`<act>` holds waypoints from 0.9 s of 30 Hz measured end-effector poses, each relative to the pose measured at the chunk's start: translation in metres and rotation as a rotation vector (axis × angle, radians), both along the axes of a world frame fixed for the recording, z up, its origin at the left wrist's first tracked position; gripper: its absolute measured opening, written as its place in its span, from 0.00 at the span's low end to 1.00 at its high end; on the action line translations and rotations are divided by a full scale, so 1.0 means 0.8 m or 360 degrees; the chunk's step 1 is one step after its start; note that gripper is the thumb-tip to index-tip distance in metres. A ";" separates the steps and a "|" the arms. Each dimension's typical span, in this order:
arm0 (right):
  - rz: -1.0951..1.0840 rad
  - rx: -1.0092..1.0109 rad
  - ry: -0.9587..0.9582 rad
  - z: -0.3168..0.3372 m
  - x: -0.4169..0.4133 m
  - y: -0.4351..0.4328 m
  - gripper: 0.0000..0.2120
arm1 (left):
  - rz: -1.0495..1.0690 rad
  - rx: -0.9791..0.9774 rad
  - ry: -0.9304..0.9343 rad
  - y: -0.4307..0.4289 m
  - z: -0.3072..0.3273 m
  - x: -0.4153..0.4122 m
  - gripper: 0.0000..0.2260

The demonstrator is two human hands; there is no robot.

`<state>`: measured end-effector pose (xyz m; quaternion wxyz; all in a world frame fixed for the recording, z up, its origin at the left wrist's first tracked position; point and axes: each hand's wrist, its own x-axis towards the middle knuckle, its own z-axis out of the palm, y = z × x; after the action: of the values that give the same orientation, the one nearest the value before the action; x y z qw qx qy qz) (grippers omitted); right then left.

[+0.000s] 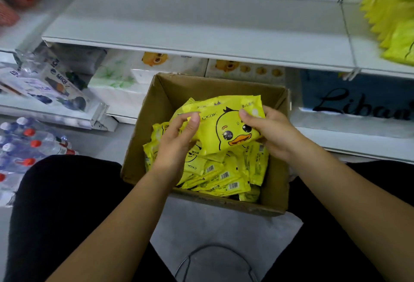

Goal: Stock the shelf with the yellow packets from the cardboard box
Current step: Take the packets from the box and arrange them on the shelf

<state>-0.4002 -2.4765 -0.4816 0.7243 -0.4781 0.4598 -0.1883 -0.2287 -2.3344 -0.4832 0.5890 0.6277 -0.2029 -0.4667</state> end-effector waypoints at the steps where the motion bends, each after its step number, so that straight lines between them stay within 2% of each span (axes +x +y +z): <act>1: 0.0033 0.0066 -0.0051 0.001 -0.007 0.008 0.19 | -0.0029 -0.0032 0.0173 0.001 0.003 -0.008 0.29; 4: 0.0081 0.0112 -0.0073 0.002 -0.026 0.022 0.19 | -0.0088 -0.0019 0.0325 0.007 0.016 -0.030 0.25; 7: 0.0115 -0.0105 0.0018 0.002 -0.042 0.023 0.24 | -0.0004 0.0049 0.0170 0.010 0.021 -0.044 0.20; 10: 0.0087 -0.0269 0.0062 0.009 -0.051 0.025 0.23 | 0.0049 0.0094 0.0025 0.014 0.014 -0.055 0.28; 13: -0.0048 -0.0314 0.0099 0.011 -0.059 0.022 0.19 | 0.0132 0.0159 -0.0070 0.017 0.014 -0.069 0.26; 17: -0.0206 -0.0348 0.0134 0.011 -0.068 0.019 0.14 | 0.0170 0.0190 -0.0203 0.022 0.022 -0.090 0.35; 18: -0.0240 -0.0355 0.0142 0.012 -0.069 0.019 0.13 | 0.0170 0.0207 -0.0165 0.021 0.027 -0.093 0.33; 21: -0.0255 -0.0442 0.0158 0.013 -0.071 0.015 0.13 | 0.0219 0.0211 -0.0027 0.018 0.033 -0.096 0.19; 27: -0.0350 -0.0698 0.0318 0.021 -0.073 0.004 0.21 | 0.0151 0.0222 0.0012 -0.002 0.048 -0.096 0.16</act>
<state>-0.4590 -2.4736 -0.4645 0.5295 -0.5870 0.5264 -0.3131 -0.3057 -2.3357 -0.4445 0.5660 0.6744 -0.1378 -0.4537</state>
